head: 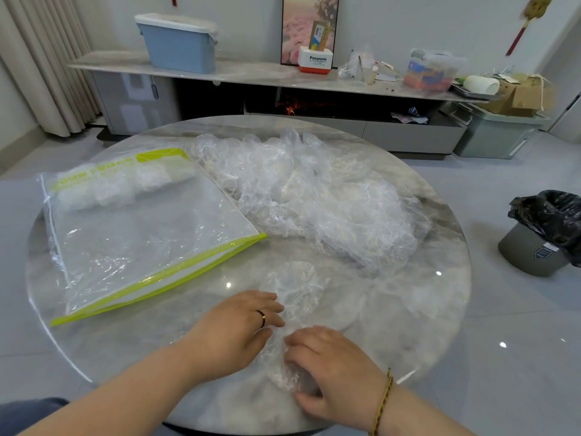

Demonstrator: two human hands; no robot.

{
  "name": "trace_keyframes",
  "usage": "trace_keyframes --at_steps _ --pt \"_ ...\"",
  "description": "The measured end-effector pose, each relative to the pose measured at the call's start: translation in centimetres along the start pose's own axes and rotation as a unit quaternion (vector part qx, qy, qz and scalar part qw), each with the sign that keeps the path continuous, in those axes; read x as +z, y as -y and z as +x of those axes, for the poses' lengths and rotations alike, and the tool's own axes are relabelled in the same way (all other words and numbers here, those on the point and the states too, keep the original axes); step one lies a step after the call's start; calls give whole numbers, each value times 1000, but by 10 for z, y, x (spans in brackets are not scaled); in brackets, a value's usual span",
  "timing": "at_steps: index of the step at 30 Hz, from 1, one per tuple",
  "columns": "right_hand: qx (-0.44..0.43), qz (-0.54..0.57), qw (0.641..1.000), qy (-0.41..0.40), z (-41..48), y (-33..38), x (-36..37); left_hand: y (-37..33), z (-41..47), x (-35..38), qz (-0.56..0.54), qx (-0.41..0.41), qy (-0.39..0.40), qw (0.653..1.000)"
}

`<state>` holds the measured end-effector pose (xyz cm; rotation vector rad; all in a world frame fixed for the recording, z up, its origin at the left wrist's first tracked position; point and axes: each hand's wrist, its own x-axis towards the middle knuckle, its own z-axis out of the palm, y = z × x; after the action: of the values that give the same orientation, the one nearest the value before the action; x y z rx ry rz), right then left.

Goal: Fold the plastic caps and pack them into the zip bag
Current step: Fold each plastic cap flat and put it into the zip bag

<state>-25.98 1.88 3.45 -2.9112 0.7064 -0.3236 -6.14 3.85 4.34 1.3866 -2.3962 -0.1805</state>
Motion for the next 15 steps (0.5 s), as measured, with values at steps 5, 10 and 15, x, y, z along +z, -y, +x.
trace_keyframes --at_steps 5,10,15 --pt "19 32 998 -56 7 -2 5 -4 0 -4 -29 -27 95 995" --pt "219 238 942 -90 9 -3 -2 -2 1 -2 9 -6 73 997" --pt "359 402 831 -136 26 -8 -5 2 9 19 -133 -180 -66 972"
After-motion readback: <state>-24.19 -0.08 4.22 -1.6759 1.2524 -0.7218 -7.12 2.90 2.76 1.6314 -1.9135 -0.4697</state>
